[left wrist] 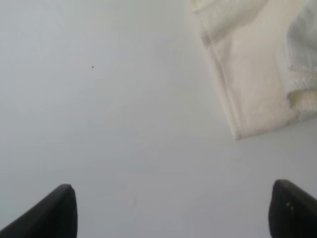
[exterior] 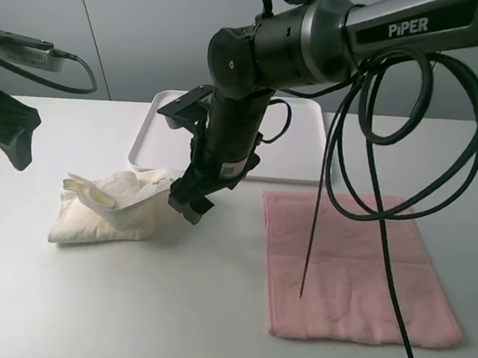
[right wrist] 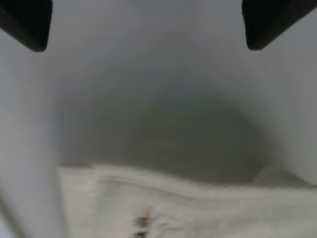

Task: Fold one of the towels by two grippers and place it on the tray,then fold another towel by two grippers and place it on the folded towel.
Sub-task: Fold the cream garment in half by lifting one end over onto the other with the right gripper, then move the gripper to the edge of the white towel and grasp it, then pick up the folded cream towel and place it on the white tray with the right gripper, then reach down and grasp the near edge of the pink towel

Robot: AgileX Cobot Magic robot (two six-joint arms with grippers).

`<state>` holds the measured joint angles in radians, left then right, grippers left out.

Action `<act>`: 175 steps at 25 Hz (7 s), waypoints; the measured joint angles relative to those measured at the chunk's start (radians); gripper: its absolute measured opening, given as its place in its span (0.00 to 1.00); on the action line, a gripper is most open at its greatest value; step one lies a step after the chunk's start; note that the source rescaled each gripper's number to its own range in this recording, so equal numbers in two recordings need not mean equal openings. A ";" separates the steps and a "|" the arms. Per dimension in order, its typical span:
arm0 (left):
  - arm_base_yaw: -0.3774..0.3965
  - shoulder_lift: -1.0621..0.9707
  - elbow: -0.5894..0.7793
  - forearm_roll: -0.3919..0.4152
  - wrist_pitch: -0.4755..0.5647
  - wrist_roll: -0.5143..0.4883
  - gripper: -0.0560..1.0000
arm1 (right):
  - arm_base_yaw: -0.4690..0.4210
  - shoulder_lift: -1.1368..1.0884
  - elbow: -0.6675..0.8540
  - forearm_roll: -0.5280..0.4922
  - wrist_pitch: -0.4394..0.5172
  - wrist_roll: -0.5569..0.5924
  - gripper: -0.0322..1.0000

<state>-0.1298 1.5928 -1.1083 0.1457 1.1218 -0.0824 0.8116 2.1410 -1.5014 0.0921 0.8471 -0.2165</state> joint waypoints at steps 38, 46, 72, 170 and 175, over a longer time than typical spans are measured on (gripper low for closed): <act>0.000 0.000 0.000 -0.002 0.004 0.006 0.99 | 0.075 0.222 -0.217 0.430 -0.280 0.205 0.83; 0.000 0.000 0.000 -0.002 0.004 0.008 0.99 | 0.070 0.238 -0.251 0.417 -0.224 0.203 0.80; 0.000 0.000 0.000 -0.018 0.004 0.028 0.99 | -0.024 0.297 -0.259 0.602 -0.169 0.076 0.73; -0.371 0.004 0.000 -0.133 -0.166 0.281 0.99 | -0.393 -0.640 0.488 -0.306 -0.031 0.146 1.00; -0.518 0.071 0.000 -0.129 -0.182 0.344 0.99 | -0.393 -0.768 0.556 -0.259 0.105 0.003 1.00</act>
<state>-0.6475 1.6639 -1.1083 0.0169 0.9398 0.2621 0.4191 1.3730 -0.9456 -0.1672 0.9519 -0.2135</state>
